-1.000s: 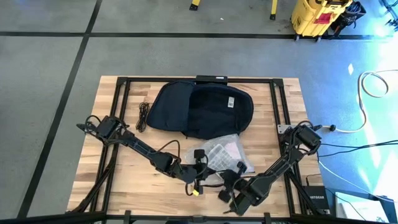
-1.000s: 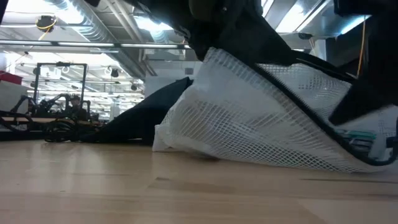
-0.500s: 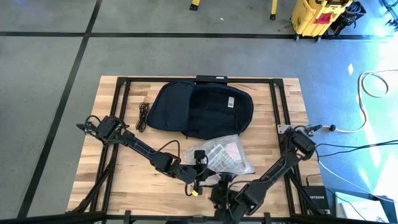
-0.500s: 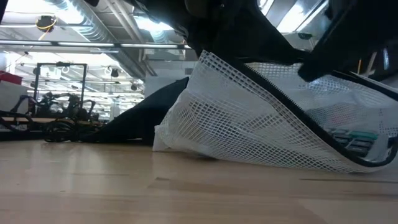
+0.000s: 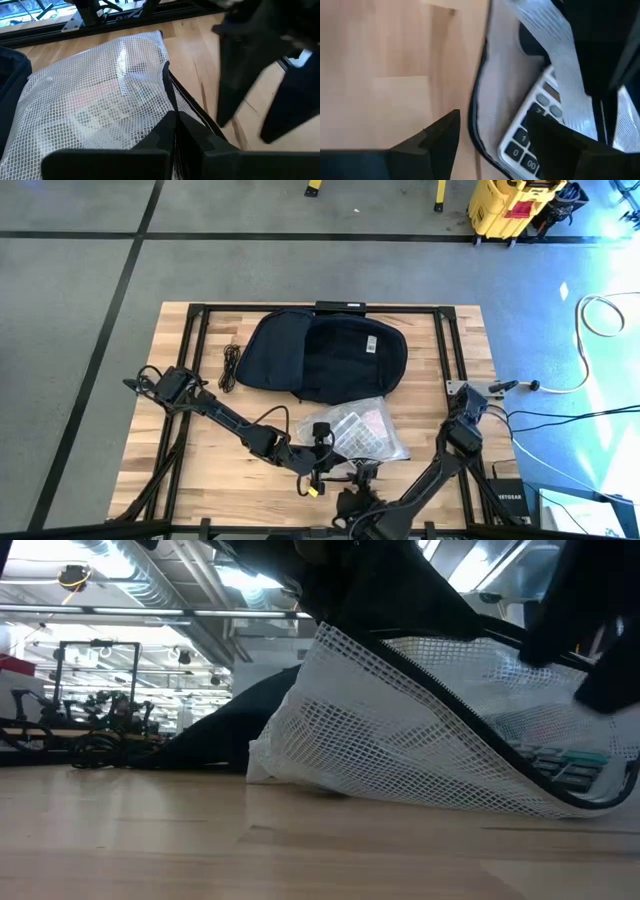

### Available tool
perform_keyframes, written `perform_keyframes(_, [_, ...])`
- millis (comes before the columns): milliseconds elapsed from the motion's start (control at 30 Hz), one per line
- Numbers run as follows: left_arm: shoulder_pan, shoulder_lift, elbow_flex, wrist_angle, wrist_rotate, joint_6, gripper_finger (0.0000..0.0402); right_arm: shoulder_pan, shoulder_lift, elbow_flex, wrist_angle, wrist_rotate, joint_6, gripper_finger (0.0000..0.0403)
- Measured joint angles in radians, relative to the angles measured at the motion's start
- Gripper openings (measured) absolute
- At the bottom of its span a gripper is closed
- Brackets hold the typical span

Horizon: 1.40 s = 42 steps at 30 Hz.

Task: Unpack backpack
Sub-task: Remove the gray calculator from the transparent zip bag

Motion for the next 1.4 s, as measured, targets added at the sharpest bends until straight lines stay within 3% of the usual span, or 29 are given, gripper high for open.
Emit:
perform_keyframes(367, [-0.001,0.0,0.0,-0.002,0.001,-0.007,0.0,-0.001,0.052,-0.085,-0.021,0.119,0.3,0.0209])
perform_keyframes(600, [-0.001,-0.001,0.0,-0.002,0.001,-0.007,0.0,0.01,0.045,-0.07,-0.045,0.145,0.378,0.0209])
perform_keyframes(1267, [-0.003,-0.001,-0.001,-0.004,0.024,-0.034,0.0,-0.073,0.06,-0.122,-0.056,0.046,0.255,0.0208])
perform_keyframes(1400, [-0.004,-0.001,-0.001,-0.003,0.024,-0.034,0.0,-0.074,0.062,-0.12,-0.107,0.034,0.266,0.0189])
